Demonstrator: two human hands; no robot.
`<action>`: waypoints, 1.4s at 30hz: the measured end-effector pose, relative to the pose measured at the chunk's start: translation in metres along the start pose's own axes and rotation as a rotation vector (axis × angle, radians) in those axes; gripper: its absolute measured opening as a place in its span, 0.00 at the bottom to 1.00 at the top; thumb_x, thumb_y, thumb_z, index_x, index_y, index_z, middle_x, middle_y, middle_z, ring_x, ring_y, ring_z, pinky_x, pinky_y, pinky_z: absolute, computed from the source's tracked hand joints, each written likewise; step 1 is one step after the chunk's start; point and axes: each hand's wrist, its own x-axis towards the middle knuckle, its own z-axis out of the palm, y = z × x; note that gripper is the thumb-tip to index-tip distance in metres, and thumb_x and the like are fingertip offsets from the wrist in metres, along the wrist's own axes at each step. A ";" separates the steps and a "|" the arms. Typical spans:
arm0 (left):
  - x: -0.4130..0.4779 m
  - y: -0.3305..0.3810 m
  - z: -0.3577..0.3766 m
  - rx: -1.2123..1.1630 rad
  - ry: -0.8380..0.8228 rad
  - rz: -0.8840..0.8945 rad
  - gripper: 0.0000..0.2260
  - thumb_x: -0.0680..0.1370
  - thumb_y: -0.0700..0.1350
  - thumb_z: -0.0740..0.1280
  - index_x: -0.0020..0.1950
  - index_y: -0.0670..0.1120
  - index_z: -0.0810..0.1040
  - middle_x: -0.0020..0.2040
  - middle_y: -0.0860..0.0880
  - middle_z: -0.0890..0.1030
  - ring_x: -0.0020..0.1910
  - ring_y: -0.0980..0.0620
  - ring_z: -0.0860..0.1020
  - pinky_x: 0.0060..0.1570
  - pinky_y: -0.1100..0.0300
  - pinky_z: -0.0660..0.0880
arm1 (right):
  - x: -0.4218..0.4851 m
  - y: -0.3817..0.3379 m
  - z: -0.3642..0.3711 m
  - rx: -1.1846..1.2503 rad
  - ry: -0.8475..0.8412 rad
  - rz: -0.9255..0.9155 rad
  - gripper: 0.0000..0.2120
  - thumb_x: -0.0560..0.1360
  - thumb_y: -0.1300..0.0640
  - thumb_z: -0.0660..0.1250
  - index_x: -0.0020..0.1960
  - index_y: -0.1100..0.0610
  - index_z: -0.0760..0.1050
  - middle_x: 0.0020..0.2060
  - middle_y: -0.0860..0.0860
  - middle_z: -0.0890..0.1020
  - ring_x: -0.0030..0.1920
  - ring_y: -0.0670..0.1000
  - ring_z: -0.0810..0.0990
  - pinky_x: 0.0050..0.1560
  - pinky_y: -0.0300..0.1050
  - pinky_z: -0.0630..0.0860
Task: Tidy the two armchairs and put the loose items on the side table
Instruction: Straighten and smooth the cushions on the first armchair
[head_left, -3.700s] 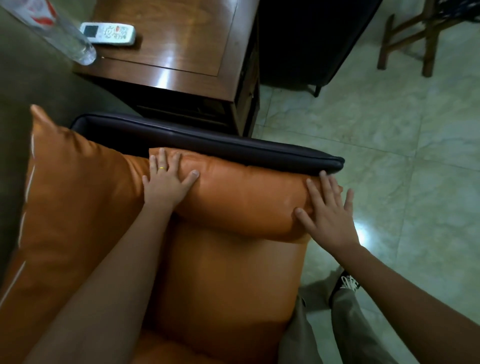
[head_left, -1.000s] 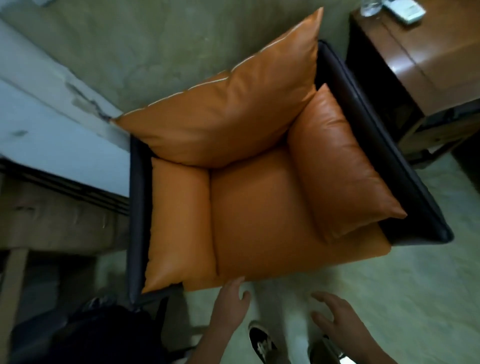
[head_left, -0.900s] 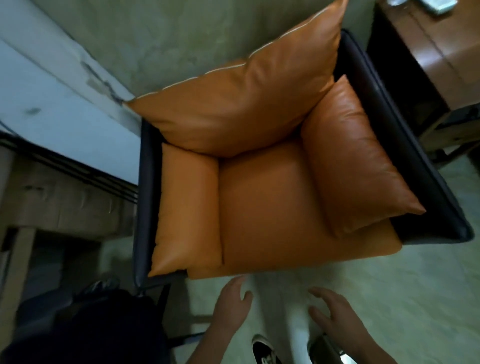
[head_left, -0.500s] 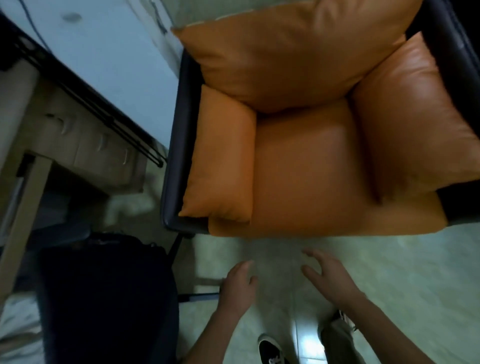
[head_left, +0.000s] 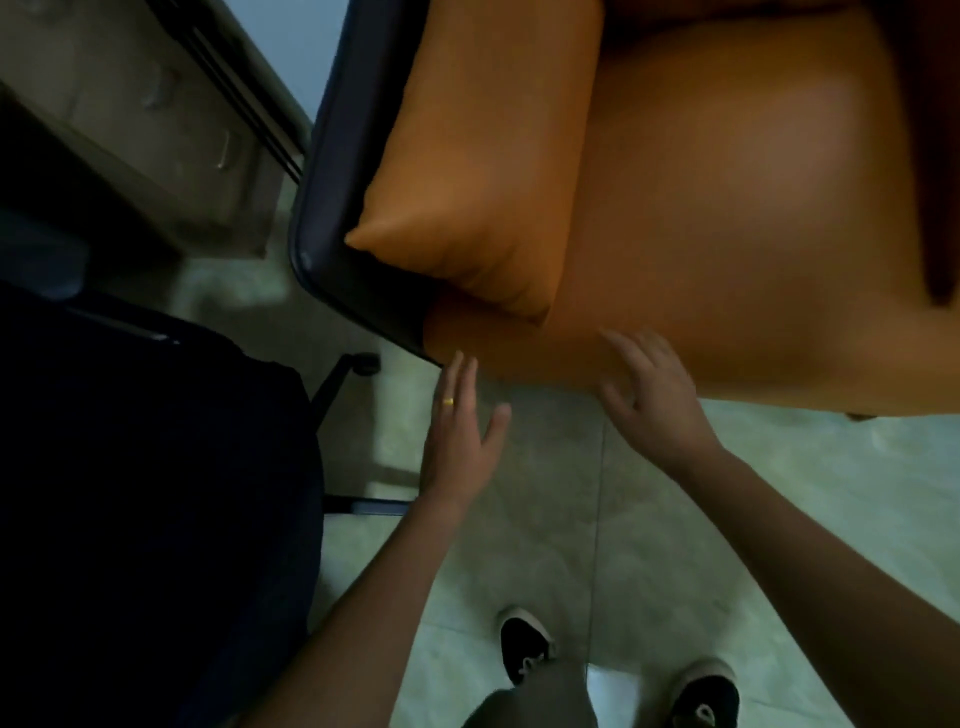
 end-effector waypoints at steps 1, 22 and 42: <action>0.011 -0.008 0.009 0.004 0.041 0.035 0.30 0.83 0.57 0.60 0.81 0.47 0.55 0.82 0.50 0.53 0.80 0.50 0.54 0.73 0.55 0.61 | 0.011 0.007 0.008 -0.043 0.028 -0.017 0.27 0.80 0.50 0.64 0.78 0.49 0.63 0.75 0.53 0.69 0.78 0.58 0.59 0.76 0.59 0.58; 0.143 -0.070 0.106 0.086 0.858 0.221 0.28 0.83 0.60 0.44 0.71 0.48 0.73 0.74 0.46 0.71 0.76 0.44 0.64 0.76 0.41 0.52 | 0.094 0.077 0.082 -0.643 0.558 -0.277 0.29 0.81 0.35 0.49 0.78 0.45 0.63 0.78 0.51 0.66 0.79 0.58 0.59 0.76 0.66 0.50; 0.179 -0.074 0.121 0.046 1.198 0.352 0.28 0.82 0.59 0.48 0.59 0.46 0.84 0.62 0.46 0.82 0.66 0.41 0.75 0.62 0.45 0.69 | 0.118 0.094 0.095 -0.639 0.759 -0.423 0.28 0.80 0.38 0.55 0.76 0.48 0.69 0.74 0.54 0.71 0.75 0.62 0.66 0.72 0.67 0.59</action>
